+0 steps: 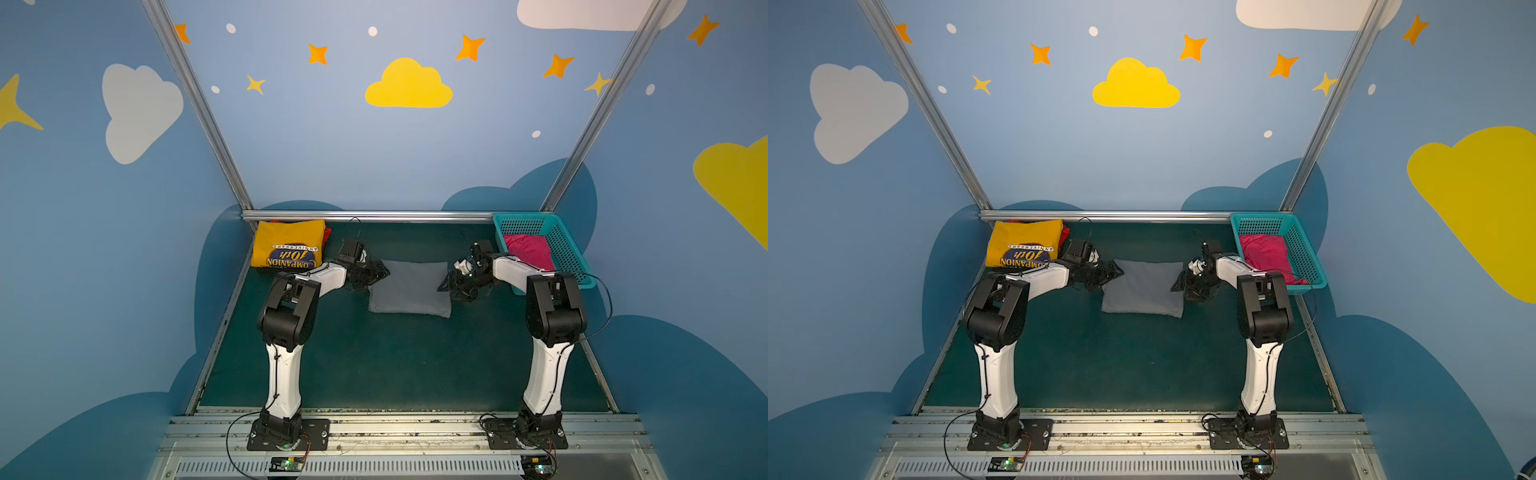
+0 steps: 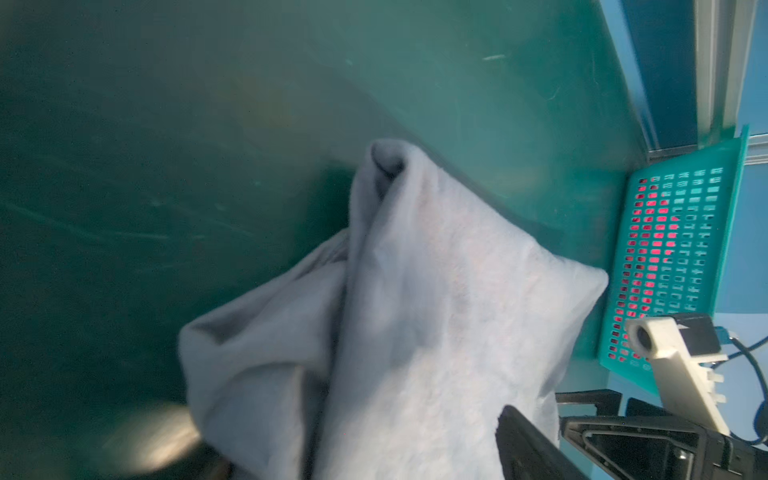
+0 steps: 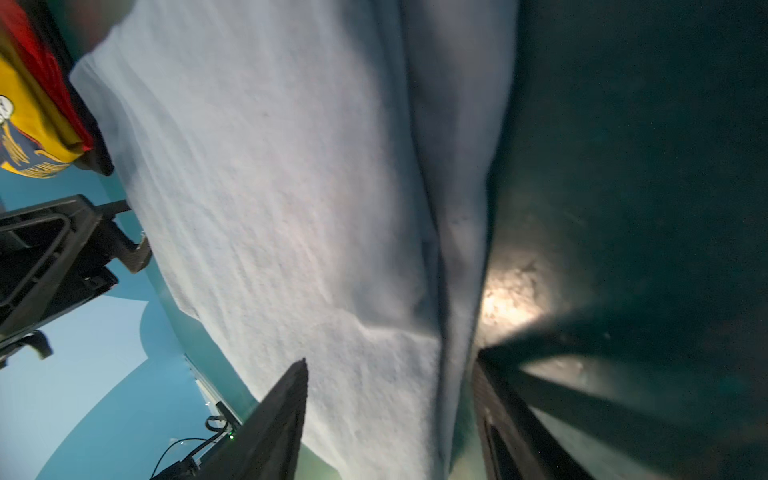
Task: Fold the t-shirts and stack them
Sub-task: 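Grasp the grey bundle's corner with the left gripper while the right gripper releases and withdraws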
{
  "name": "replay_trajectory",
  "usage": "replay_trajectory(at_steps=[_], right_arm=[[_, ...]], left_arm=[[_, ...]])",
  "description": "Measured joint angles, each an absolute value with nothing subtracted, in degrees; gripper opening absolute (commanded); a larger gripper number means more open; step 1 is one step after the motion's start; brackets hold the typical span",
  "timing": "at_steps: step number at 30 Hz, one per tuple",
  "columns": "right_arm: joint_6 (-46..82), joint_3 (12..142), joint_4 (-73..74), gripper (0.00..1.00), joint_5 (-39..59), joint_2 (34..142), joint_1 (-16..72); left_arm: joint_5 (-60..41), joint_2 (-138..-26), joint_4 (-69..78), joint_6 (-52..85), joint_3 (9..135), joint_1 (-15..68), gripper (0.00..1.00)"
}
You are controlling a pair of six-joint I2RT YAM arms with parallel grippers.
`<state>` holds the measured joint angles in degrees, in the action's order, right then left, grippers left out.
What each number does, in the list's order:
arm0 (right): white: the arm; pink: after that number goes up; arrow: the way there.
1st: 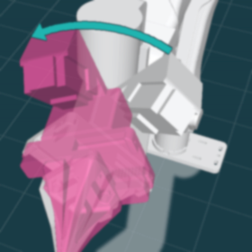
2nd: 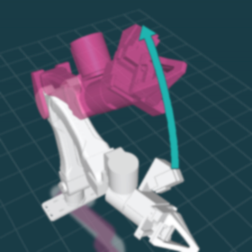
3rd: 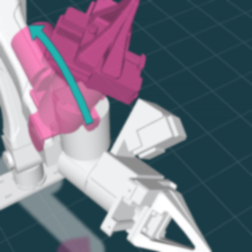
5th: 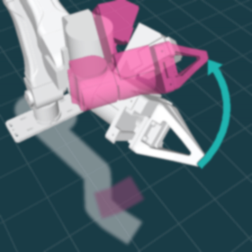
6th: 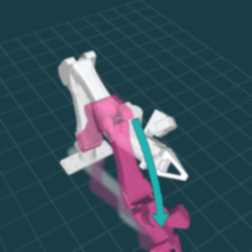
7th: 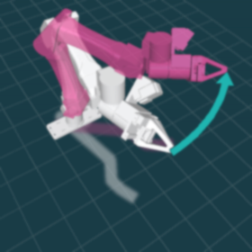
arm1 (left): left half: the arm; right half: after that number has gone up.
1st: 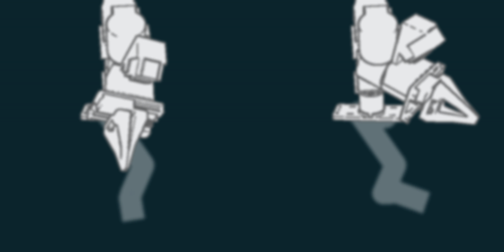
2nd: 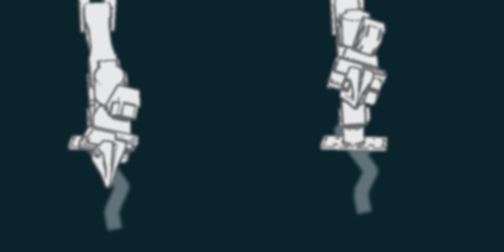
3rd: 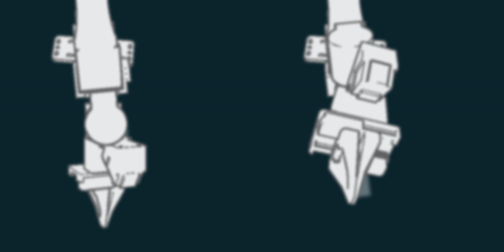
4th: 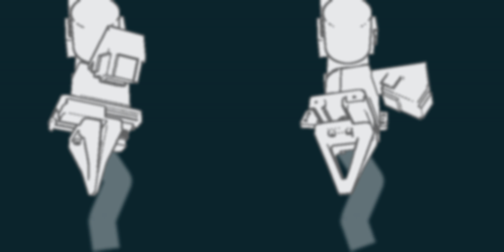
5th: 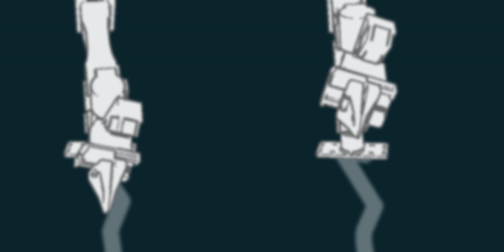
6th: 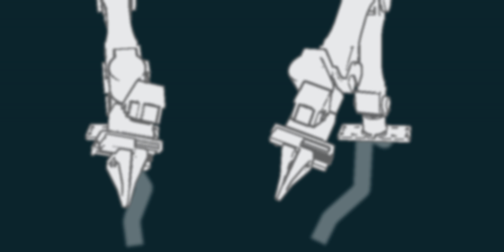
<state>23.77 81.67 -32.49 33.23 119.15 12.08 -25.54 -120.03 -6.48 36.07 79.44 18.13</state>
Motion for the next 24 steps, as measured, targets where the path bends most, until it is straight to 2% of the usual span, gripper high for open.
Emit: replay_trajectory(at_steps=[10,19,24], right_arm=[[26.87,81.67,-28.14,0.52,36.32,120.9,13.21],[28.01,82.32,-26.72,0.49,37.58,122.13,14.24],[28.25,82.43,-26.7,0.48,37.71,122.26,14.28]], left_arm=[[-24.38,-122.98,-3.53,38.44,81.69,21.61,0.71],[-23.46,-124.57,-0.97,41.3,81.87,22.52,0.46],[-23.44,-125.56,0.6,42.92,81.67,22.83,0.24]])
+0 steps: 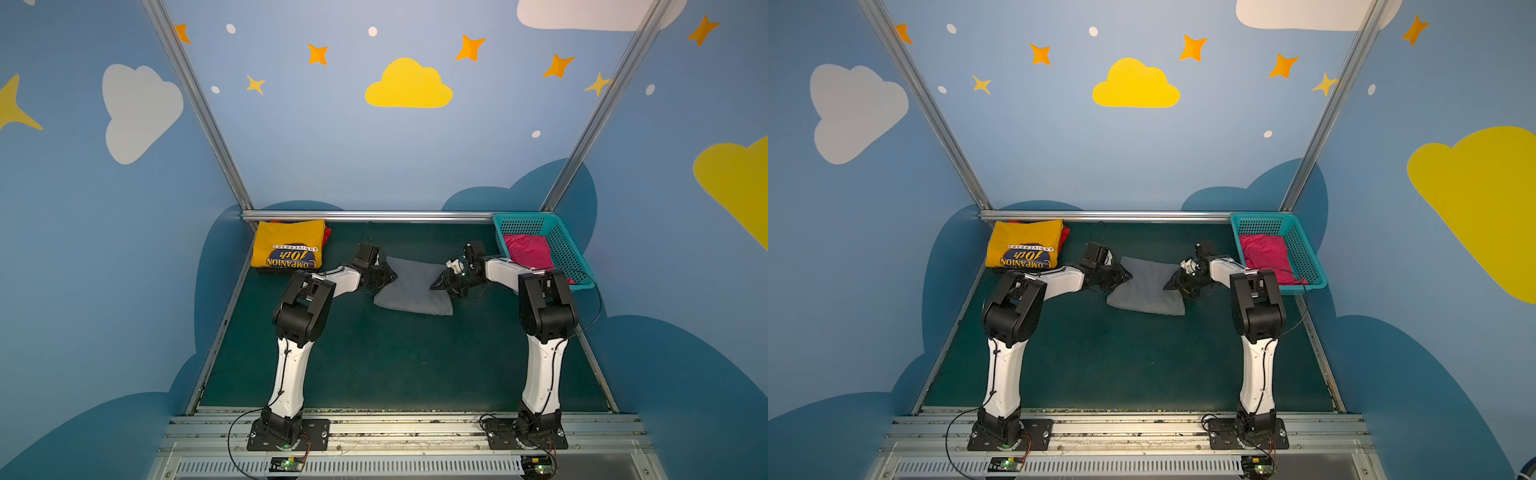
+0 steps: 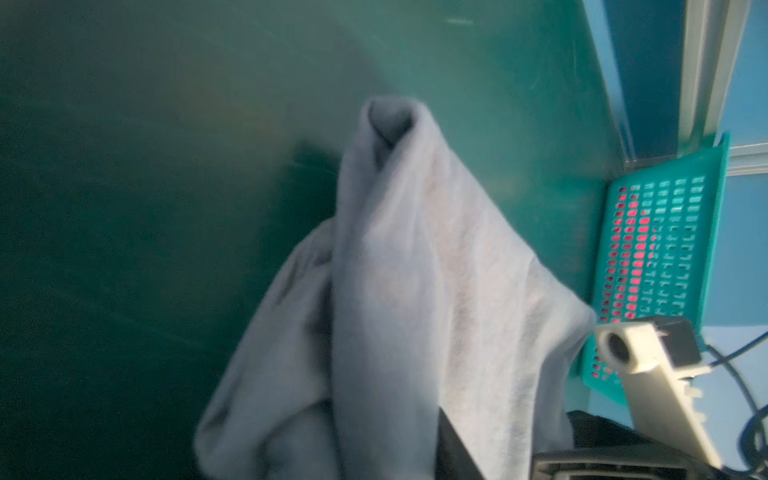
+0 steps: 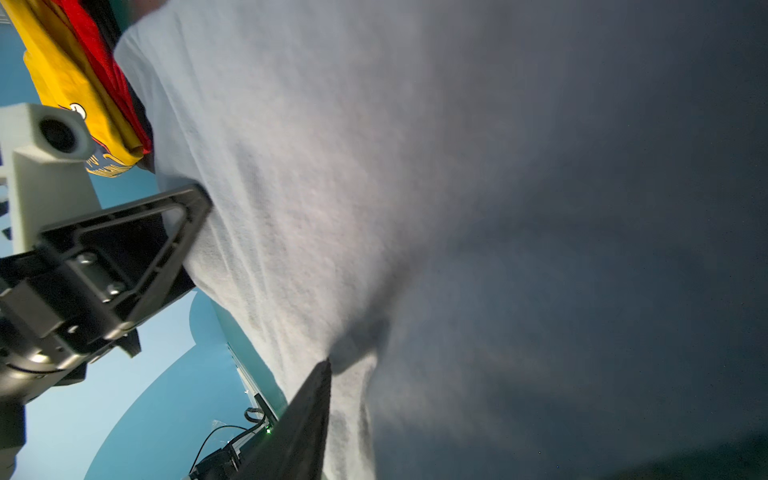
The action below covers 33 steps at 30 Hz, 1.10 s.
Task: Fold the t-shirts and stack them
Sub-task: 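Grasp the grey bundle's corner with the left gripper while the right gripper releases and withdraws, then lift the grey bundle with the left gripper and carry it onto the yellow shirt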
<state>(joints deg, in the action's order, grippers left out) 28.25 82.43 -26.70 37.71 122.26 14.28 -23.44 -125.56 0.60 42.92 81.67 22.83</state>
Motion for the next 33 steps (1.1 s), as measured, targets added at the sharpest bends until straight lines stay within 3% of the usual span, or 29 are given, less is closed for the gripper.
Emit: replay_trajectory(at_steps=[3,11,23,33], right_arm=[[28.27,82.43,-26.65,0.49,37.74,122.26,14.35],[28.32,79.75,-24.73,0.69,36.03,119.35,14.48],[27.55,68.95,-28.36,0.7,26.81,104.31,9.41],[26.52,65.98,-30.44,0.7,24.86,93.21,8.54]], left_arm=[[-23.31,-126.02,1.45,43.57,81.21,23.03,0.05],[-20.84,-125.05,0.58,43.03,80.75,23.73,0.05],[-15.18,-123.48,-18.11,33.8,86.96,22.94,0.05],[-5.32,-123.5,-33.1,21.76,93.89,15.57,0.05]])
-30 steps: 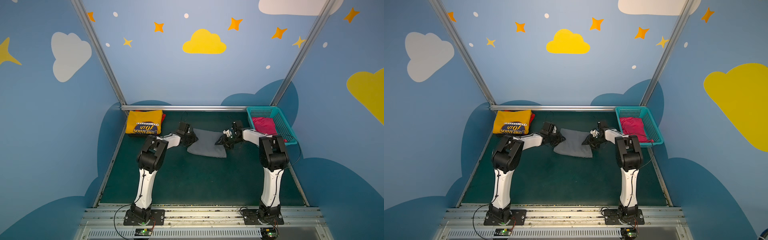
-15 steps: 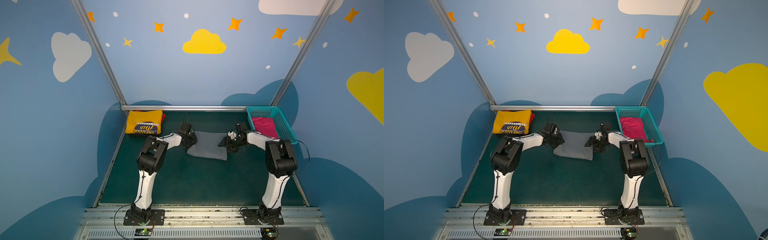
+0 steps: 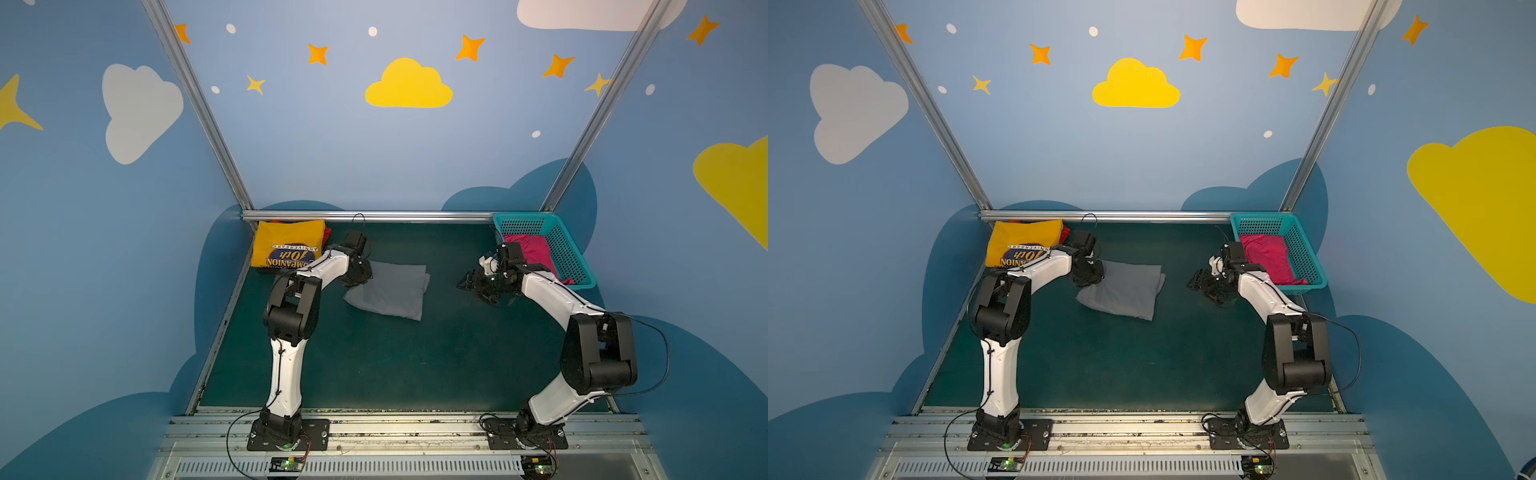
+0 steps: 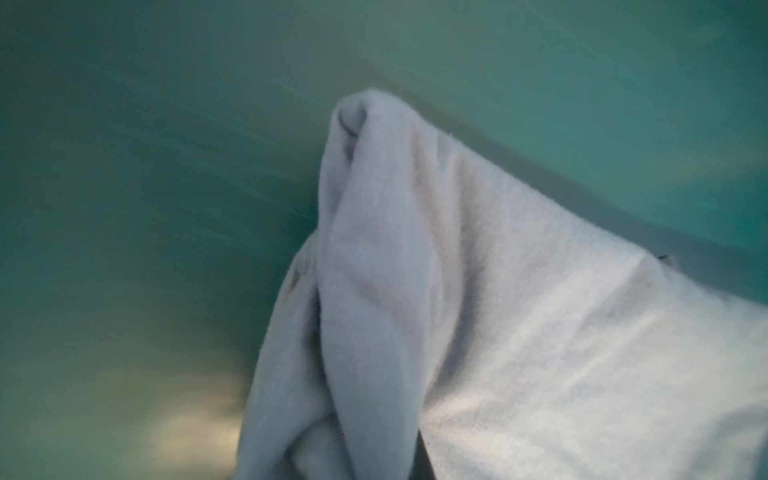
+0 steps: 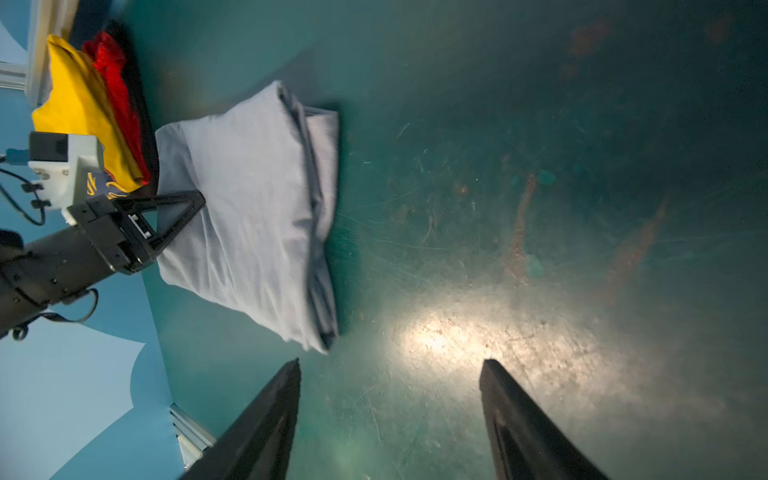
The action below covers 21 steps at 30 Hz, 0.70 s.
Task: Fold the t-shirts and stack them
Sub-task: 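Lift the grey bundle with the left gripper and carry it onto the yellow shirt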
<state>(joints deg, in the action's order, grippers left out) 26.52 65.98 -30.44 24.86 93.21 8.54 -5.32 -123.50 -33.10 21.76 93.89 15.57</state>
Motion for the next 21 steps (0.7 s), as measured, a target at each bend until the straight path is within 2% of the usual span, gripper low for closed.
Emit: replay_trajectory(at_steps=[6,21], right_arm=[[26.26,65.84,-31.14,0.69,24.62,92.23,8.34],[25.78,65.3,-31.75,0.69,24.6,91.88,8.29]], left_arm=[[0.3,-125.62,-40.42,15.05,101.71,12.38,0.05],[12.43,-126.32,-46.54,4.43,113.65,12.03,0.05]])
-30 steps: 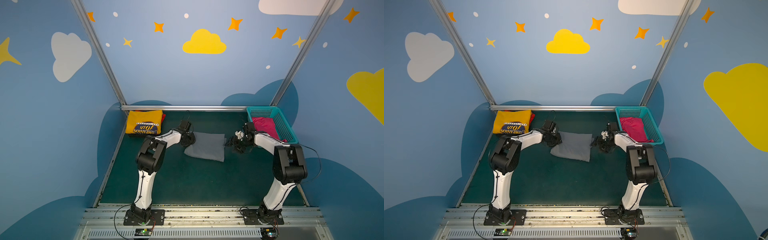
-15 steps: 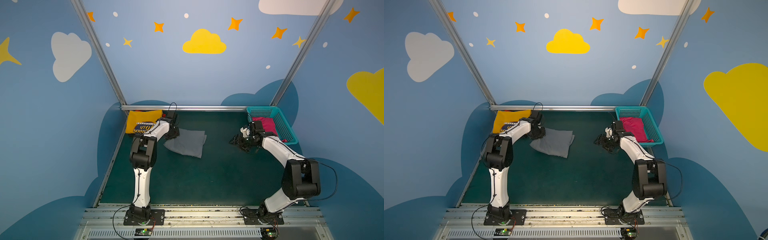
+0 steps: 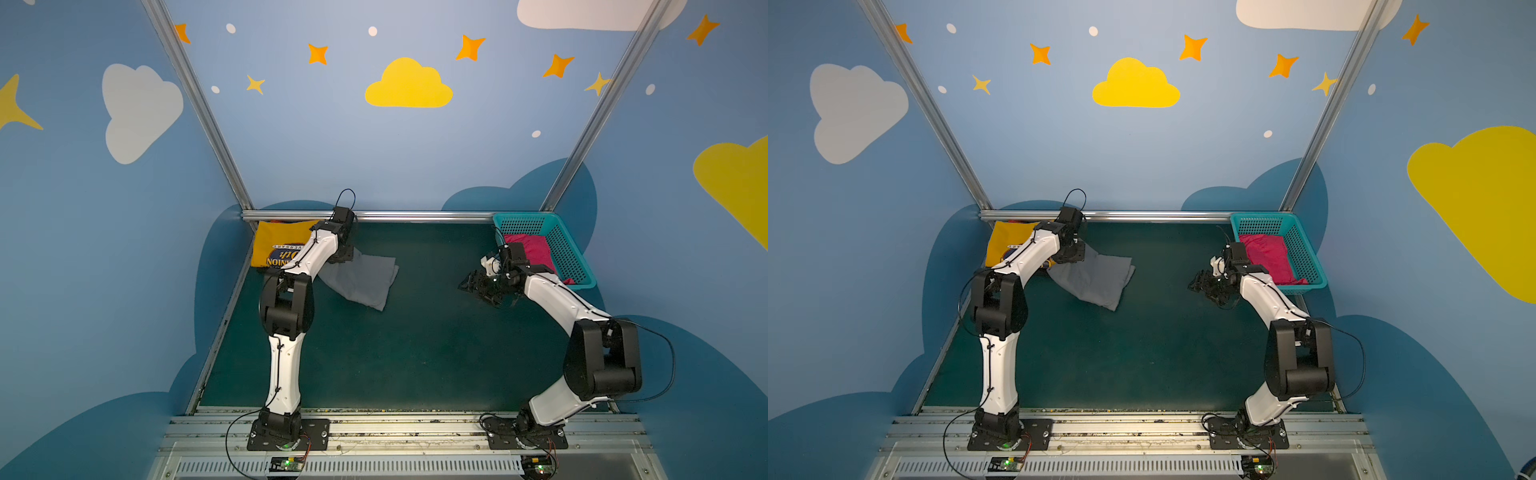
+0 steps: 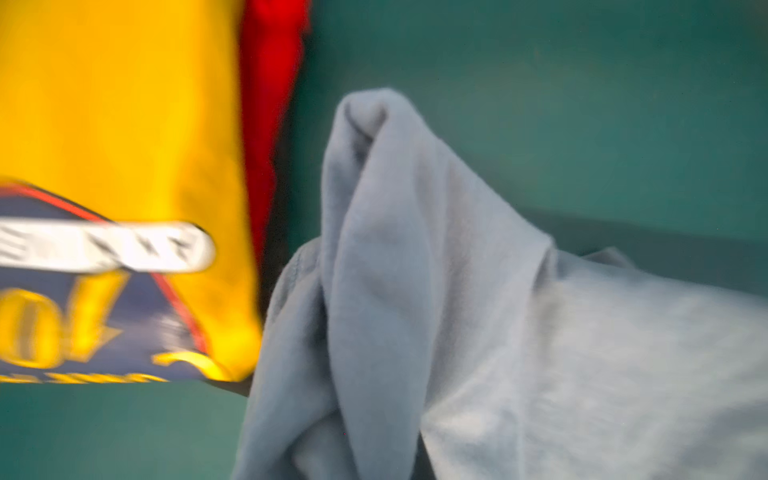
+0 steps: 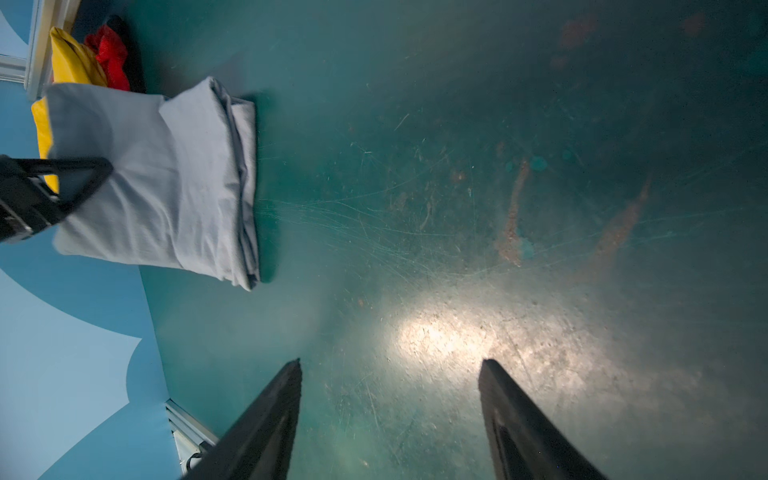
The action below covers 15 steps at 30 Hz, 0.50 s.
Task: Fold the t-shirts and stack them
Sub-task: 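Lift the grey bundle with the left gripper and carry it onto the yellow shirt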
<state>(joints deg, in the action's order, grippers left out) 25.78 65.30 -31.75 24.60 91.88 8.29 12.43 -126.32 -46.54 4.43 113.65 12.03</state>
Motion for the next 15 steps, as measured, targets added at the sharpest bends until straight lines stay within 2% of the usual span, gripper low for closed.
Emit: replay_trajectory(at_steps=[15], right_arm=[[25.65,65.76,-32.86,0.69,24.43,91.98,8.27]], left_arm=[[18.11,-126.21,-46.72,-2.72,129.36,7.6,0.05]])
